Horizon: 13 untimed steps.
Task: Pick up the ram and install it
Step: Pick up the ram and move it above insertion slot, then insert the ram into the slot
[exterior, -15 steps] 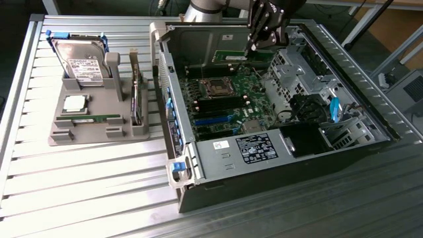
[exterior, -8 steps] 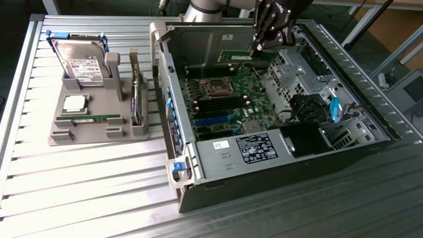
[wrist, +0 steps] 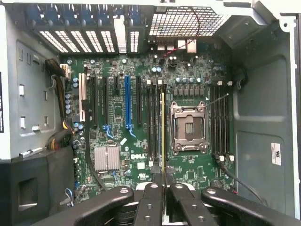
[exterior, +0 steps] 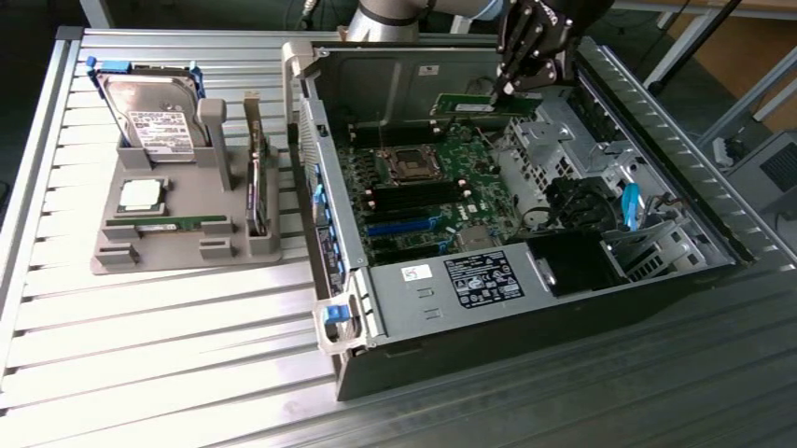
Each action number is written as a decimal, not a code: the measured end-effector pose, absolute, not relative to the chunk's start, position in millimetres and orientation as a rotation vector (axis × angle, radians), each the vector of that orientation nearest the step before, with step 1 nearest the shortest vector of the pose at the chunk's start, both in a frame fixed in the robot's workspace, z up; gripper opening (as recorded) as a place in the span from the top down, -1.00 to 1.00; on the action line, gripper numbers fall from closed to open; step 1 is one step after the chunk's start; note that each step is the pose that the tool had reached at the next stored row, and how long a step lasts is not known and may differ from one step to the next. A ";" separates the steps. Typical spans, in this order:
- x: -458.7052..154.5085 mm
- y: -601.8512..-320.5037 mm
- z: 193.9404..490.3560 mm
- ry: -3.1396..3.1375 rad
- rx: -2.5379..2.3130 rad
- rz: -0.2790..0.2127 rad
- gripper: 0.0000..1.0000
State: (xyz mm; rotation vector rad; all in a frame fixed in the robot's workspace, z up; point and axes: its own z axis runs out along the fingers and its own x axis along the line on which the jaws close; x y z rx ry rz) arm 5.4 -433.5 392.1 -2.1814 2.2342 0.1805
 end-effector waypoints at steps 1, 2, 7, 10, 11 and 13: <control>8.6 -433.5 392.1 2.235 -2.182 0.181 0.78; 11.6 -433.5 392.1 2.235 -2.182 0.182 0.78; 21.2 -433.5 392.1 2.236 -2.183 0.185 0.78; 21.1 -433.5 392.1 2.236 -2.183 0.184 0.78; 21.2 -433.5 392.1 2.236 -2.183 0.184 0.78; 21.2 -433.5 392.1 2.236 -2.183 0.185 0.78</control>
